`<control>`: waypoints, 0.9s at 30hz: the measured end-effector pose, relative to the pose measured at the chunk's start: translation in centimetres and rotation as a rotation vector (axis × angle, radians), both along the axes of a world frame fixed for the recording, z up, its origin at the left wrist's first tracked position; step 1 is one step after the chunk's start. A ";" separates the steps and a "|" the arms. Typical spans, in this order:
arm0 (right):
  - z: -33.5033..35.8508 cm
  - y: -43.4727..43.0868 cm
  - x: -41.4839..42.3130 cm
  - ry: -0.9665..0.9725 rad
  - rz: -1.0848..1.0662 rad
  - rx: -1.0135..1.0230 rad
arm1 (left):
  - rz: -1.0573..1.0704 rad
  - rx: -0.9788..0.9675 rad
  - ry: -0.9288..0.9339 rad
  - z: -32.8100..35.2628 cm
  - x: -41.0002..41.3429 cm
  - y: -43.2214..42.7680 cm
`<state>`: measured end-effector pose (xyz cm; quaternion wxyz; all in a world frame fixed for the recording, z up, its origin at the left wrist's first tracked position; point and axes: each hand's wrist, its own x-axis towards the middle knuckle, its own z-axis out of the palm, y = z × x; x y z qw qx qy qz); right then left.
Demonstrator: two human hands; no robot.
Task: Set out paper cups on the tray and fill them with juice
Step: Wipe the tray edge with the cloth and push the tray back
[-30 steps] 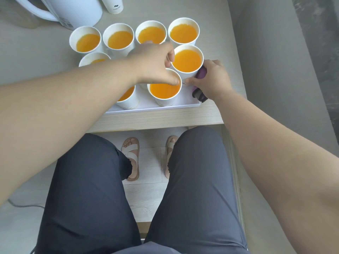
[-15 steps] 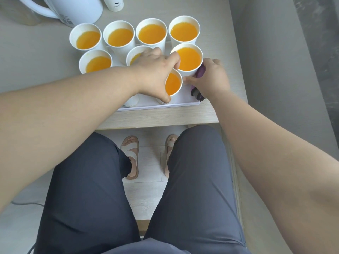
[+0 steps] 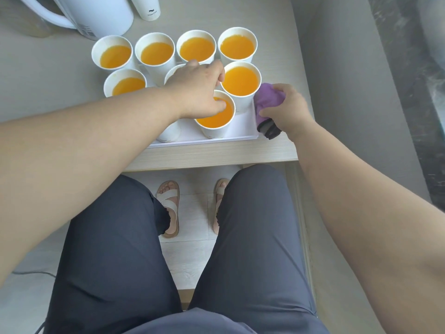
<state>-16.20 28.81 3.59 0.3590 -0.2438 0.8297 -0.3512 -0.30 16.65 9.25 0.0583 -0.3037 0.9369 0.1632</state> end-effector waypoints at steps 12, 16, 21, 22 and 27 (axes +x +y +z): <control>6.7 5.3 4.9 -0.569 -0.442 -0.310 | 0.252 0.236 0.277 1.2 1.0 1.3; 9.6 6.3 8.9 -0.431 -0.295 -0.429 | 0.551 0.826 0.519 4.1 2.6 4.3; 12.4 3.4 15.1 -0.277 0.044 -0.526 | 0.631 1.395 0.676 7.0 7.6 5.6; 12.5 2.1 16.5 -0.278 0.129 -0.524 | 0.661 1.381 0.736 6.9 9.2 4.9; 10.8 -5.6 23.8 -0.269 0.405 -0.403 | 0.975 1.043 0.896 4.7 18.4 -0.3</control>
